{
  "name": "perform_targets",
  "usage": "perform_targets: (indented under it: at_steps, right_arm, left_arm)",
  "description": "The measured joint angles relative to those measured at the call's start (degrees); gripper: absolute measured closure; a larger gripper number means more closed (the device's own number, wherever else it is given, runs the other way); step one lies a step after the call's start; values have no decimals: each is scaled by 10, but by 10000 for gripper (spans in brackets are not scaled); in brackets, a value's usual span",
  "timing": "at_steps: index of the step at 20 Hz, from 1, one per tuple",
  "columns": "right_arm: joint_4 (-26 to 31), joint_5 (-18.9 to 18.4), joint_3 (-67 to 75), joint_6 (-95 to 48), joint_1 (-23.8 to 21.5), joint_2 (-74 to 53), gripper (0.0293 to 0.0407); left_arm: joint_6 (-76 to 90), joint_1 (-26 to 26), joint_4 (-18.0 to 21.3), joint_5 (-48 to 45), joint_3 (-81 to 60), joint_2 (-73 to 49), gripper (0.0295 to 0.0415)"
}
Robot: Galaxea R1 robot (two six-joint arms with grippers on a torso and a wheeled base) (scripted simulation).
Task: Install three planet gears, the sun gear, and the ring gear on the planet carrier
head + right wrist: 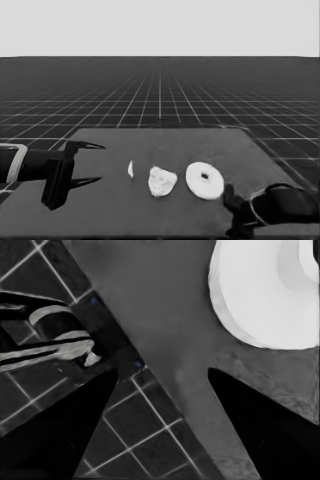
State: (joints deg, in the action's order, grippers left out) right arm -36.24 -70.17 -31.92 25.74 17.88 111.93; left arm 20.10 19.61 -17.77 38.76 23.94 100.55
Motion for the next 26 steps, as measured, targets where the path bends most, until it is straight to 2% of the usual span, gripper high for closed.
perform_targets:
  at_steps: [2,6,7,8,9,12,16,18,19,26]
  right_arm:
    - [-24,17,64,-50,17,-75,315]
    - [-36,25,94,-73,24,-107,315]
    - [156,-115,-20,185,-150,35,303]
    - [230,-141,-166,296,-207,141,307]
    - [260,-151,-273,337,-217,198,311]
    - [291,-163,-419,366,-219,268,315]
    - [298,-167,-459,368,-218,286,315]
    - [231,-128,-493,356,-141,300,315]
    - [218,-119,-506,351,-124,305,315]
    - [201,-105,-527,343,-102,314,315]
  left_arm:
    - [0,0,0,0,0,0,326]
    - [0,0,0,0,0,0,326]
    - [0,0,0,0,0,0,326]
    - [0,0,0,0,0,0,326]
    - [0,0,0,0,0,0,326]
    - [0,0,0,0,0,0,326]
    - [0,0,0,0,0,0,326]
    - [0,0,0,0,0,0,326]
    - [0,0,0,0,0,0,326]
    - [0,0,0,0,0,0,326]
